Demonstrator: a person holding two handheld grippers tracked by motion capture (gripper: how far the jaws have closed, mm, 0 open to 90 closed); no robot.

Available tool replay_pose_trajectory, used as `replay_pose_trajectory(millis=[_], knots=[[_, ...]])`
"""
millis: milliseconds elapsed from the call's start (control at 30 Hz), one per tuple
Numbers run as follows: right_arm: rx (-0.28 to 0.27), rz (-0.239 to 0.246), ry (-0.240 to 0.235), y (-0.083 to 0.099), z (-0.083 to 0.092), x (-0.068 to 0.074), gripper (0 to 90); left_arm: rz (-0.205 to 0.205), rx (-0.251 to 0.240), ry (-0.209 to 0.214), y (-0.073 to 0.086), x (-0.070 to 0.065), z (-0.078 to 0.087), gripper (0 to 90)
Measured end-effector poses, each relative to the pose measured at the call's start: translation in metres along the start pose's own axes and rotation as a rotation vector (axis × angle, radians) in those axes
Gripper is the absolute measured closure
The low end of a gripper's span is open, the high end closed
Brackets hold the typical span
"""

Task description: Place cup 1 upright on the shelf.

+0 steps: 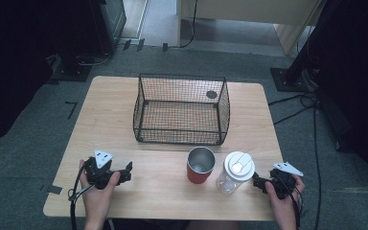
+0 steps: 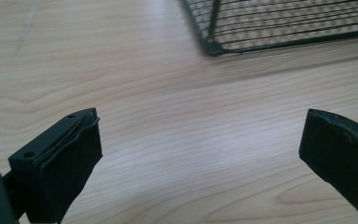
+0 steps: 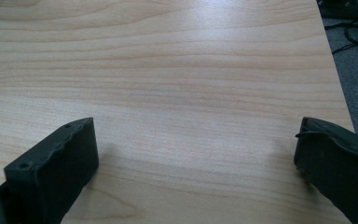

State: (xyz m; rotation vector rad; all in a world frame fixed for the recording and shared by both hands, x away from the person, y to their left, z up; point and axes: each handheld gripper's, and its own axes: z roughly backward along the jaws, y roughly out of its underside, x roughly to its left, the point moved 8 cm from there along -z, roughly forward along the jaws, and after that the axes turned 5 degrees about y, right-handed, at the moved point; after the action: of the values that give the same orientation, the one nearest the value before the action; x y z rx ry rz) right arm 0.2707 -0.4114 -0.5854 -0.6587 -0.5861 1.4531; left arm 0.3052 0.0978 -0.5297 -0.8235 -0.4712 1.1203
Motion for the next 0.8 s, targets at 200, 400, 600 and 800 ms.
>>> replay_pose_trajectory(millis=[200, 400, 600, 800], knots=[[0.001, -0.001, 0.000, 0.000, 0.000, 0.000, 0.0, -0.048, -0.005, 0.052, -0.004, -0.028, -0.006, 0.0], [0.000, 0.000, 0.000, 0.000, 0.000, 0.000, 0.0, -0.080, -0.004, 0.104, -0.009, -0.054, -0.013, 0.0], [0.000, 0.000, 0.000, 0.000, 0.000, 0.000, 0.0, -0.102, -0.002, 0.133, -0.012, -0.070, -0.015, 0.0], [0.001, -0.001, 0.000, 0.000, 0.000, 0.000, 0.0, -0.124, 0.000, 0.169, -0.014, -0.088, -0.020, 0.0]])
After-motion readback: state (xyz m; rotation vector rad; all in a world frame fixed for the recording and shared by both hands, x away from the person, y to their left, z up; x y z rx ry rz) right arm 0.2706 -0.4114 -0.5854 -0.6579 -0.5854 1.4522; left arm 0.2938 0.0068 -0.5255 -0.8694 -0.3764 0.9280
